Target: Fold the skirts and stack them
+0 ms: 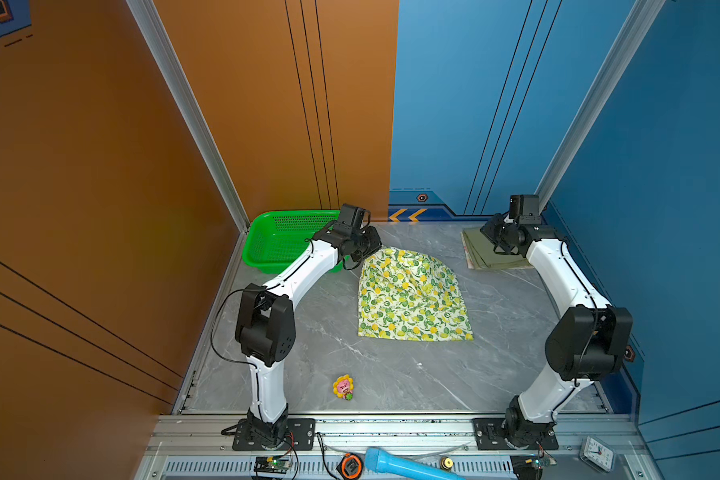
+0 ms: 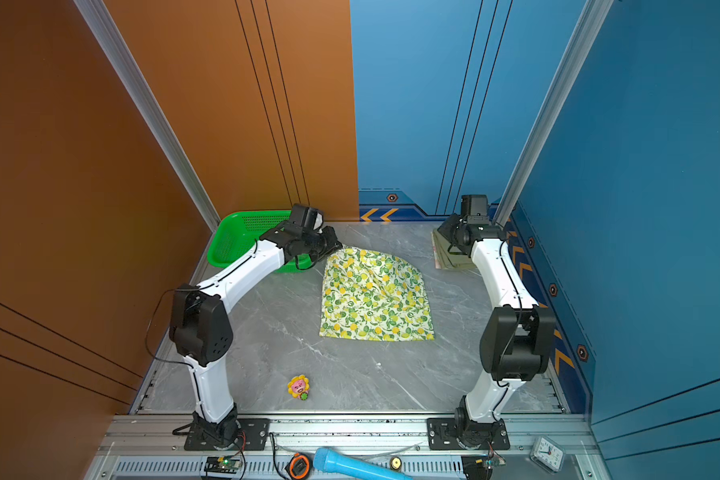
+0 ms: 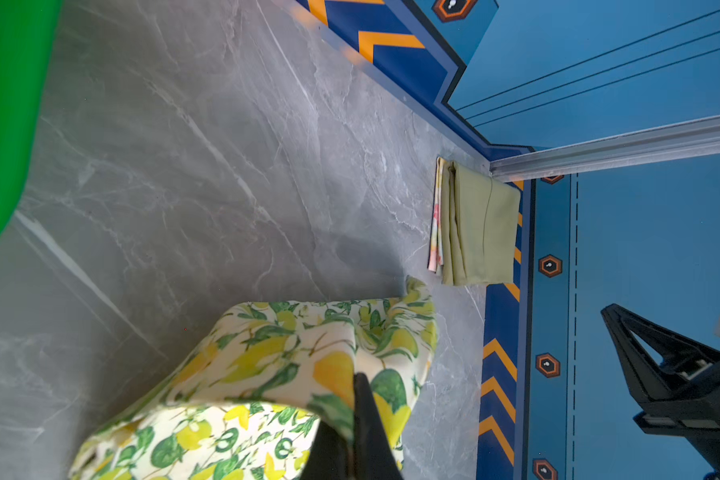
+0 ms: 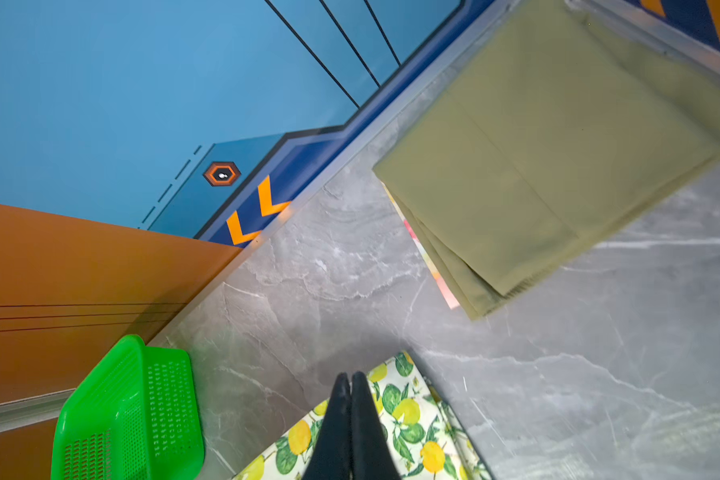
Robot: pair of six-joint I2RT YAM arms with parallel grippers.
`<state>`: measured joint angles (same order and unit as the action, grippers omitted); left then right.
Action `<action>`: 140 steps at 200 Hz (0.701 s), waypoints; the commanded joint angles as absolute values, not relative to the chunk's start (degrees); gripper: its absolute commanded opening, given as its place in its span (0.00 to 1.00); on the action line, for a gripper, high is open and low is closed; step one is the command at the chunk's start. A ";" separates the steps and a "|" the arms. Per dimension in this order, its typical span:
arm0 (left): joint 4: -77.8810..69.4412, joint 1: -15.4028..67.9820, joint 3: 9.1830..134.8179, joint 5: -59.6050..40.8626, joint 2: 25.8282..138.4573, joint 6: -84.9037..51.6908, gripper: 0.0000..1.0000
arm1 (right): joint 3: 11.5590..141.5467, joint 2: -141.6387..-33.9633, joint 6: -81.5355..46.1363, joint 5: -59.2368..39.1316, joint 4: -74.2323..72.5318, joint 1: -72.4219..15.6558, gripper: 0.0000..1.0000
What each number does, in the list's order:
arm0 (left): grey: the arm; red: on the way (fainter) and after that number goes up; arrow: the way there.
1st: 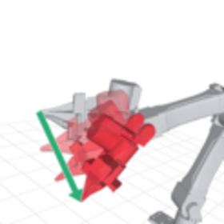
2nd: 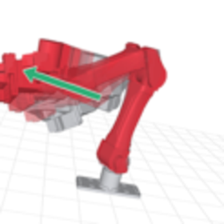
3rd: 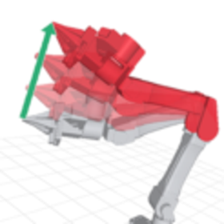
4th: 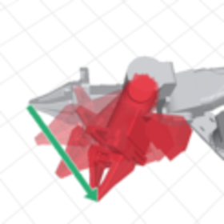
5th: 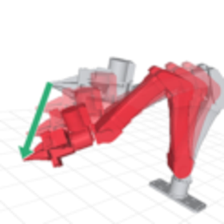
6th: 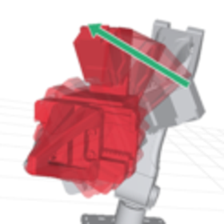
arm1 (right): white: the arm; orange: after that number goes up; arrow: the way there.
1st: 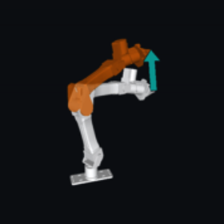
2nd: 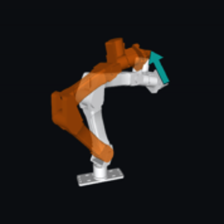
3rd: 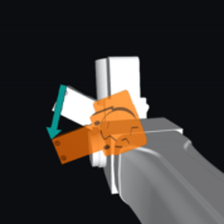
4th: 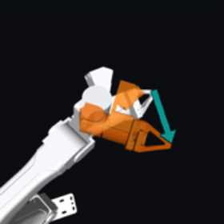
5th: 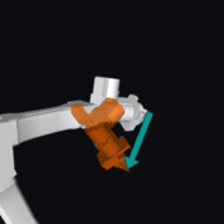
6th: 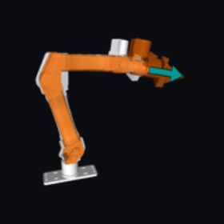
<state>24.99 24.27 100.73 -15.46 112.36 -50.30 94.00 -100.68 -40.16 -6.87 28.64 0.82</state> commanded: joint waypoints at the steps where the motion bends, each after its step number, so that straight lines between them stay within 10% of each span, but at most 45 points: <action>1: 27.22 24.33 103.51 -18.51 113.95 -48.51 0.00 | 96.22 -101.70 -36.82 -8.62 29.53 0.12 0.00; 24: 27.16 24.67 100.87 -18.47 112.97 -48.22 0.00 | 90.33 -99.77 -36.32 -9.68 28.75 -1.75 0.00; 43: 26.76 25.34 96.59 -17.89 111.29 -47.73 0.00 | 82.83 -98.81 -36.64 -11.88 25.26 -4.05 0.33; 75: 24.41 26.32 88.81 -17.42 108.76 -48.32 0.00 | 76.94 -100.90 -37.41 -12.24 22.67 -5.97 0.51; 140: 22.41 26.89 81.56 -16.73 107.05 -48.78 0.00 | 75.48 -108.51 -38.41 -13.95 17.44 -5.34 0.54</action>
<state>23.77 26.59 82.54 -16.75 109.93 -49.25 76.09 -105.86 -37.67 -12.47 21.19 -6.11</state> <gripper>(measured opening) 0.055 0.546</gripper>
